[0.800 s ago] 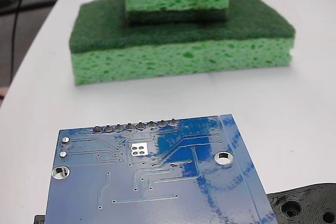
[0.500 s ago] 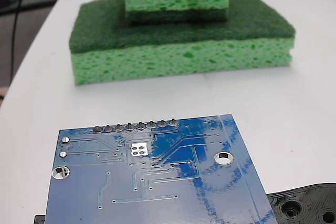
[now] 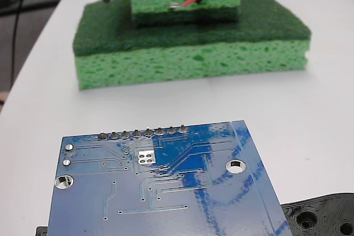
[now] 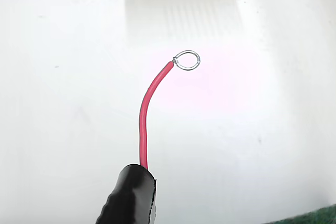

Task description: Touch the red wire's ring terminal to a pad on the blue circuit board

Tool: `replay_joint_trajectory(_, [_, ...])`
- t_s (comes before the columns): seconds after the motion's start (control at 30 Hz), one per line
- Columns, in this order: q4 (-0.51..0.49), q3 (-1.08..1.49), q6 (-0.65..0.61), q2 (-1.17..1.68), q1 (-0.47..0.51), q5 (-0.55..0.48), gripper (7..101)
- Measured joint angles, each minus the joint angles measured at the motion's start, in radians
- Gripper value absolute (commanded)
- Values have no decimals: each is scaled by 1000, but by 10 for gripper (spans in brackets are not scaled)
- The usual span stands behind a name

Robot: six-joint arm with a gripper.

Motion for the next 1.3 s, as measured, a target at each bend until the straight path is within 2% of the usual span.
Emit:
replay_joint_trajectory(0.23, [29,-137,-41,-104,28,2,1003])
replay_joint_trajectory(0.33, [29,-189,-67,-141,81,-46,1003])
replay_joint_trajectory(0.57, [-12,-371,-109,-394,126,-110,1003])
replay_joint_trajectory(0.8, [-67,-520,-215,-683,252,-265,1003])
replay_joint_trajectory(0.97, [-78,-566,-291,-773,310,-376,1003])
replay_joint_trajectory(1.1, [-75,-604,-333,-811,330,-460,1003])
replay_joint_trajectory(1.3, [-69,-703,-374,-940,354,-515,1003])
